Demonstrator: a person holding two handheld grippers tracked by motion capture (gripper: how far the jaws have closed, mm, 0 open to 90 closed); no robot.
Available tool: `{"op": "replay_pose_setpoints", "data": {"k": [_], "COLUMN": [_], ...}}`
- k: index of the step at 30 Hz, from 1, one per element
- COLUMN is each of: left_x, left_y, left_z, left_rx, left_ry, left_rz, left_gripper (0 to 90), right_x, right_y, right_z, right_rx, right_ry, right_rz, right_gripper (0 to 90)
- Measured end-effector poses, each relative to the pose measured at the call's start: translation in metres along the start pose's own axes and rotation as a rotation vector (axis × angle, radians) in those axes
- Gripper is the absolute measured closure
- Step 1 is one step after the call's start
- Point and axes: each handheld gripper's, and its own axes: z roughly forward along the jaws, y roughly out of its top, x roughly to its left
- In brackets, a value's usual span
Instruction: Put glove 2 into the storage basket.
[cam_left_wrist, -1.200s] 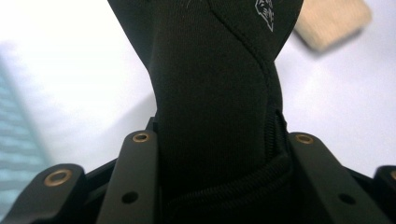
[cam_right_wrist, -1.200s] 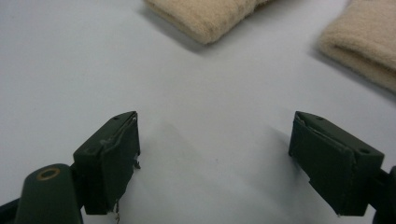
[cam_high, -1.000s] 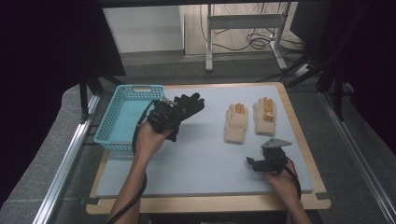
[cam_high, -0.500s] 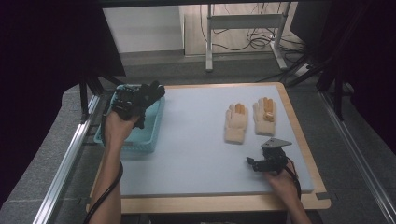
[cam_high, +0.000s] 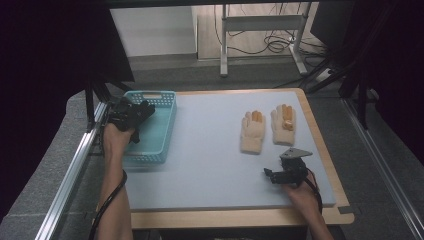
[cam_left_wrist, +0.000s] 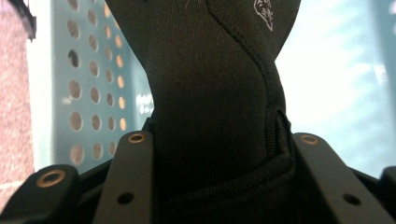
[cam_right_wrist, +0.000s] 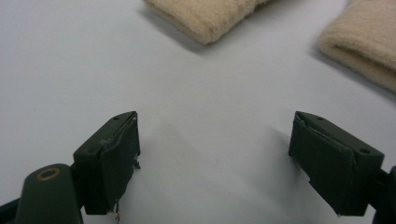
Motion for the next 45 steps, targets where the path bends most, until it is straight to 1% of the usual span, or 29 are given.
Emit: {"op": "replay_pose_setpoints", "data": {"k": [3, 5, 8, 10, 12, 14, 15, 16, 18, 20, 22, 23, 26, 29, 31, 33, 36, 37, 39, 45], "left_x": [0.005, 0.006, 0.004, 0.003, 0.001, -0.001, -0.002, -0.002, 0.0, 0.004, 0.007, 0.007, 0.009, 0.01, 0.008, 0.006, 0.001, -0.001, -0.007, -0.032], "left_y": [0.003, 0.005, 0.008, 0.01, 0.011, 0.011, 0.011, 0.011, 0.01, 0.009, 0.008, 0.007, 0.006, 0.004, 0.003, 0.002, 0.0, 0.0, -0.001, -0.007], "left_z": [0.009, 0.014, 0.02, 0.022, 0.025, 0.025, 0.025, 0.024, 0.02, 0.014, 0.007, 0.004, -0.007, -0.017, -0.023, -0.027, -0.032, -0.034, -0.037, -0.045], "left_rx": [0.028, 0.042, 0.057, 0.068, 0.086, 0.092, 0.094, 0.093, 0.074, 0.042, 0.016, 0.008, -0.018, -0.058, -0.084, -0.106, -0.151, -0.16, -0.182, -0.23], "left_ry": [0.013, 0.019, 0.03, 0.031, 0.024, 0.024, 0.016, 0.004, -0.019, -0.045, -0.064, -0.069, -0.064, -0.095, -0.108, -0.121, -0.164, -0.176, -0.199, -0.259], "left_rz": [-0.019, -0.022, -0.012, 0.002, 0.014, 0.035, 0.041, 0.045, 0.051, 0.039, 0.038, 0.038, 0.048, 0.058, 0.059, 0.063, 0.062, 0.069, 0.097, 0.169], "left_gripper": [58.9, 58.1, 56.5, 54.5, 47.5, 35.7, 30.3, 26.8, 21.4, 18.8, 15.3, 14.2, 11.8, 10.8, 9.9, 8.5, 6.6, 6.0, 4.7, 2.7], "right_x": [0.0, 0.0, 0.0, 0.0, 0.0, 0.0, 0.0, 0.0, 0.0, 0.0, 0.0, 0.0, 0.0, 0.0, 0.0, 0.0, 0.0, 0.0, 0.0, 0.0], "right_y": [0.0, 0.0, 0.0, 0.0, 0.0, 0.0, 0.0, 0.0, 0.0, 0.0, 0.0, 0.0, 0.0, 0.0, 0.0, 0.0, 0.0, 0.0, 0.0, 0.0], "right_z": [0.0, 0.0, 0.0, 0.0, 0.0, 0.0, 0.0, 0.0, 0.0, 0.0, 0.0, 0.0, 0.0, 0.0, 0.0, 0.0, 0.0, 0.0, 0.0, 0.0], "right_rx": [0.0, 0.0, 0.0, 0.0, 0.0, 0.0, 0.0, 0.0, 0.0, 0.0, 0.0, 0.0, 0.0, 0.0, 0.0, 0.0, 0.0, 0.0, 0.0, -0.001], "right_ry": [0.0, 0.0, 0.0, 0.0, 0.0, 0.0, 0.0, 0.0, 0.0, 0.0, 0.0, 0.0, 0.0, 0.0, 0.0, 0.0, 0.0, 0.0, -0.001, 0.0], "right_rz": [0.0, 0.001, 0.001, 0.0, 0.0, 0.001, 0.0, 0.0, 0.001, 0.0, 0.0, 0.0, 0.0, 0.0, 0.0, 0.0, 0.0, -0.001, -0.001, 0.001], "right_gripper": [15.9, 15.9, 15.9, 15.9, 15.9, 15.9, 16.0, 15.9, 15.9, 15.9, 15.9, 16.0, 15.9, 15.9, 15.9, 15.9, 15.9, 15.9, 15.9, 15.9]}}
